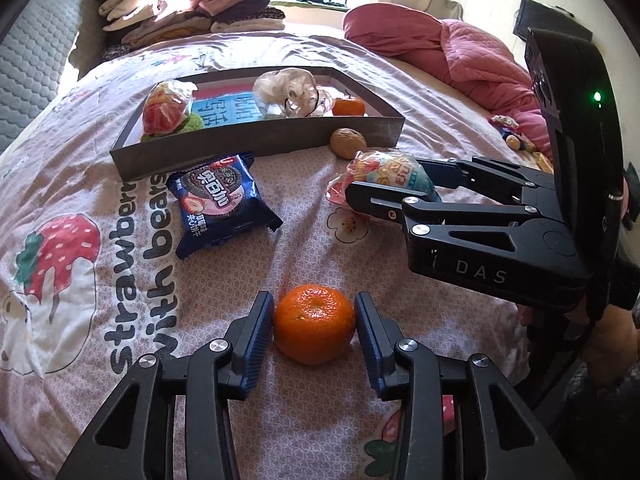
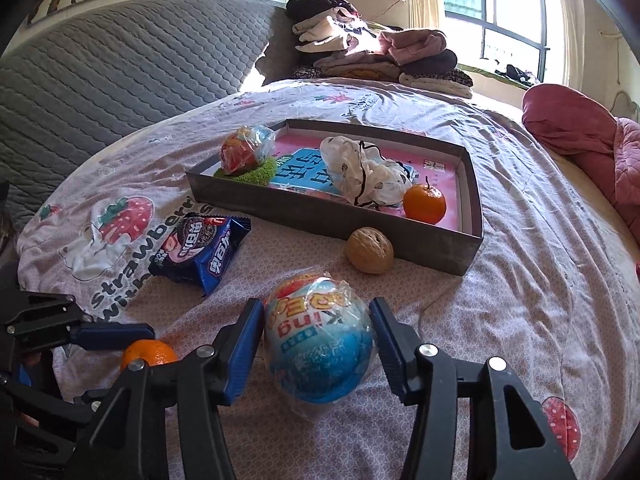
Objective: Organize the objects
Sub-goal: 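Close left tool on the mandarin while right tool closes on the blue egg, then carry the mandarin with left tool over the tray while right tool carries the egg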
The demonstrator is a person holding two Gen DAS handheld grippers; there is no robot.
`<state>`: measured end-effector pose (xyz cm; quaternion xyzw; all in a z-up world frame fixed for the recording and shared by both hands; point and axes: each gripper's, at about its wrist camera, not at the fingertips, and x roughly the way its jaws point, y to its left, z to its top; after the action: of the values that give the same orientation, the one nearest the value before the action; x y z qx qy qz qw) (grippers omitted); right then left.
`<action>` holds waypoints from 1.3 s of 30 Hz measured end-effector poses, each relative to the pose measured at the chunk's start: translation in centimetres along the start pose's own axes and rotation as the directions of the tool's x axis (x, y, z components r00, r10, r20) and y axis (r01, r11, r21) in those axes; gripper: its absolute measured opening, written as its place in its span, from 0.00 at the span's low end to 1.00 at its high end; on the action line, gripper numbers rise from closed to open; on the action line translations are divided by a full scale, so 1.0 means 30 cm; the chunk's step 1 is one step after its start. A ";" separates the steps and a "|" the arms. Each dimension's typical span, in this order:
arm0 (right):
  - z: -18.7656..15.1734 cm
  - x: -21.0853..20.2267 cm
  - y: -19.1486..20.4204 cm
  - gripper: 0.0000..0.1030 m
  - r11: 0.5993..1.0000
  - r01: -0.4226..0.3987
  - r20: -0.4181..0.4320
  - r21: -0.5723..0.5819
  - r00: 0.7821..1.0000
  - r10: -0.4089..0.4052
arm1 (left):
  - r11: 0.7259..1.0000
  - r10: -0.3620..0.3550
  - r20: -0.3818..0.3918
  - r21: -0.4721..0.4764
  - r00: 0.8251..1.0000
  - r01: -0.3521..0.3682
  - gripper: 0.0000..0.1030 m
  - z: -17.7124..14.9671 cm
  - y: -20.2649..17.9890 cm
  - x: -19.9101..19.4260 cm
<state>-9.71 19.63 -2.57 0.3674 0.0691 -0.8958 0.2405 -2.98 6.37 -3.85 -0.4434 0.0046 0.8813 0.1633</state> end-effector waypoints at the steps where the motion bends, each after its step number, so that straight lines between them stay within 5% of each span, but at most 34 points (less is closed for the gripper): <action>1: 0.000 -0.003 -0.003 0.51 1.000 -0.009 0.002 0.006 1.000 0.009 | 1.000 -0.002 0.000 0.003 1.000 0.002 0.41 0.000 -0.001 0.000; 20: 0.022 -0.060 -0.060 0.51 0.989 -0.081 0.083 0.127 0.994 0.071 | 1.000 0.029 0.084 -0.003 0.996 -0.028 0.41 0.066 0.032 -0.070; 39: 0.182 -0.147 -0.090 0.51 0.991 -0.046 0.204 0.128 0.979 0.020 | 0.998 0.048 0.204 0.030 0.978 -0.055 0.41 0.291 0.087 -0.091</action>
<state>-11.70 22.03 4.27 0.2907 -0.0212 -0.9270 0.2363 -9.04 4.46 3.24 -0.3476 0.0151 0.9258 0.1478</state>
